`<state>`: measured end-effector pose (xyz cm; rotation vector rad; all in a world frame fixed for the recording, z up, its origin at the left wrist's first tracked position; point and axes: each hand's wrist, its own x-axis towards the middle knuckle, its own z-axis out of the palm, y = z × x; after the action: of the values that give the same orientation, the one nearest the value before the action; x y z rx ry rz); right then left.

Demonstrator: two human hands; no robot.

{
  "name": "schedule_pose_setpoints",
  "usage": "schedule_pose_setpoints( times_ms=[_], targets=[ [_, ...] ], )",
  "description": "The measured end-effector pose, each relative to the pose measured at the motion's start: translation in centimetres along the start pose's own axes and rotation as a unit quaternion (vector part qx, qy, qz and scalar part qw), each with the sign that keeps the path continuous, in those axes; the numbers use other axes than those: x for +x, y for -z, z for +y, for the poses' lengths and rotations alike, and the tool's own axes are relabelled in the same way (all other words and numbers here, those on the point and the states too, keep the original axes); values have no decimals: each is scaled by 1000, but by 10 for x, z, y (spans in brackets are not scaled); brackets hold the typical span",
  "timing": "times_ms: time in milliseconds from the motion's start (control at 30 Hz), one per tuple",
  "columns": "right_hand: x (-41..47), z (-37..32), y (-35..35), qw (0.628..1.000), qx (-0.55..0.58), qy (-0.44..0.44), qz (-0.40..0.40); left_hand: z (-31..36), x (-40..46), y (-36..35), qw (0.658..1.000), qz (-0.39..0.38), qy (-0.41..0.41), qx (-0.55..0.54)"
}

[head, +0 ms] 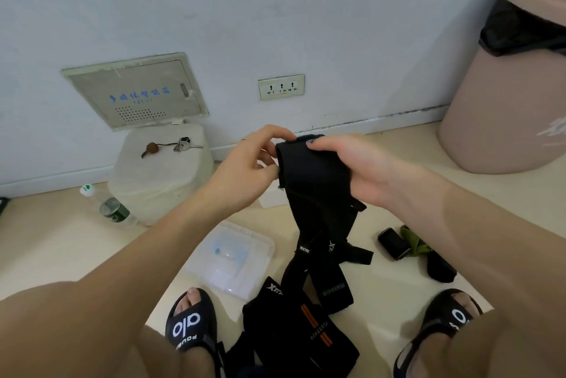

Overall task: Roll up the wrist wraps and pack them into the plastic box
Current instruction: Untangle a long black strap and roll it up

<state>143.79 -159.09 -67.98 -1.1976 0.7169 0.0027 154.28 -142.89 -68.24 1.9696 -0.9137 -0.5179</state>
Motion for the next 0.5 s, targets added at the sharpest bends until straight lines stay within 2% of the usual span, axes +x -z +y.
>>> schedule_pose_setpoints(
  times_ms=[133, 300, 400, 500],
  targets=[
    [-5, -5, 5, 998, 4, -17, -54, -7, 0, 9, 995, -62, -66, 37],
    [-6, 0, 1, 994, 25, -44, -102, -6, -3, -1, 982, -49, -159, 94],
    [-3, 6, -3, 994, 6, -48, -101, -6, -1, -11, 979, -65, -163, 99],
    [-6, 7, -6, 994, -16, -42, -97, -2, -1, -15, 985, -80, -138, 60]
  ],
)
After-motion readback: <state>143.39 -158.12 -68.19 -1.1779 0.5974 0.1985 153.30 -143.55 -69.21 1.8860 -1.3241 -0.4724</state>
